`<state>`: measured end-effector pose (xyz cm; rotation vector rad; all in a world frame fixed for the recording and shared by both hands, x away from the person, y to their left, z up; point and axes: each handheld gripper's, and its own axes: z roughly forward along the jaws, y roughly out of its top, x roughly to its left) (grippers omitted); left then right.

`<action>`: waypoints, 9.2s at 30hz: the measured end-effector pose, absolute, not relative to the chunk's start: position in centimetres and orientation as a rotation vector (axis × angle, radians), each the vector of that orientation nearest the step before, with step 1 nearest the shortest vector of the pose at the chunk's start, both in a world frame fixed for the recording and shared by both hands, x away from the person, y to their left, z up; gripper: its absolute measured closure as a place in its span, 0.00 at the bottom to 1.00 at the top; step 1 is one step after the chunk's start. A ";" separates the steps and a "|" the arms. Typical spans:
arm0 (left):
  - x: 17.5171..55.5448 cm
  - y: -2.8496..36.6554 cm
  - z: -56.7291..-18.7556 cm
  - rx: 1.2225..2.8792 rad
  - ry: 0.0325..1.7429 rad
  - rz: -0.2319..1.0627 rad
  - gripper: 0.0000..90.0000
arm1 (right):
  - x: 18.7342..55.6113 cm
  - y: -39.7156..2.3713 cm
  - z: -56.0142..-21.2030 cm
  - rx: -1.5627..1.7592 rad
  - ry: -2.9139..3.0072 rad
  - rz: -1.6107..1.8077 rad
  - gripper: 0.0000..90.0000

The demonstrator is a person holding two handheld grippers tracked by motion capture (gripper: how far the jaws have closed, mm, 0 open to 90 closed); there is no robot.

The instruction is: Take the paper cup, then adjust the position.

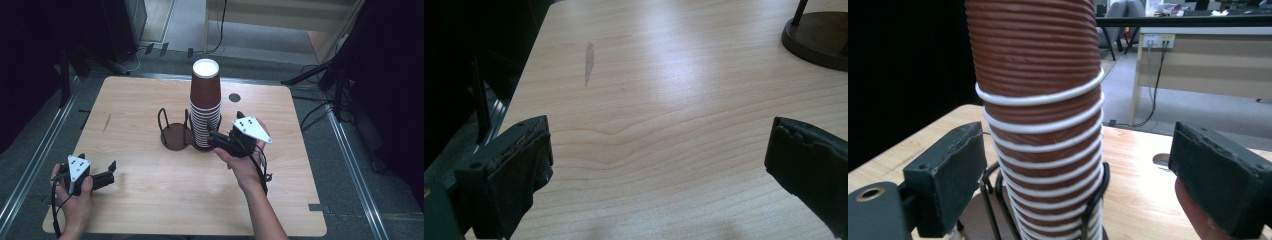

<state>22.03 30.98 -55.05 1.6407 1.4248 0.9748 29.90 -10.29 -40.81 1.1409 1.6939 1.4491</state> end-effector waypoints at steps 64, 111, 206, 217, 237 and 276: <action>22.2 31.2 -55.0 1.648 1.422 0.923 0.00 | 35.6 -4.0 -38.2 1.131 1.632 1.408 0.09; 22.3 31.6 -55.0 1.626 1.415 0.882 0.00 | 36.4 -4.1 -31.6 1.116 1.571 1.489 0.13; 22.1 31.7 -51.5 1.522 1.420 0.775 0.00 | 30.0 -19.3 -41.0 1.280 1.406 1.296 0.12; 23.5 28.9 -49.5 1.544 1.327 0.745 0.00 | 28.7 -19.1 -42.3 1.270 1.436 1.284 0.12; 26.0 22.4 -47.8 1.579 1.179 0.688 0.00 | 27.7 -18.6 -45.9 1.321 1.493 1.252 0.12; 25.4 17.3 -48.3 1.768 0.893 0.386 0.00 | 25.9 -11.2 -51.6 1.025 1.777 1.064 0.12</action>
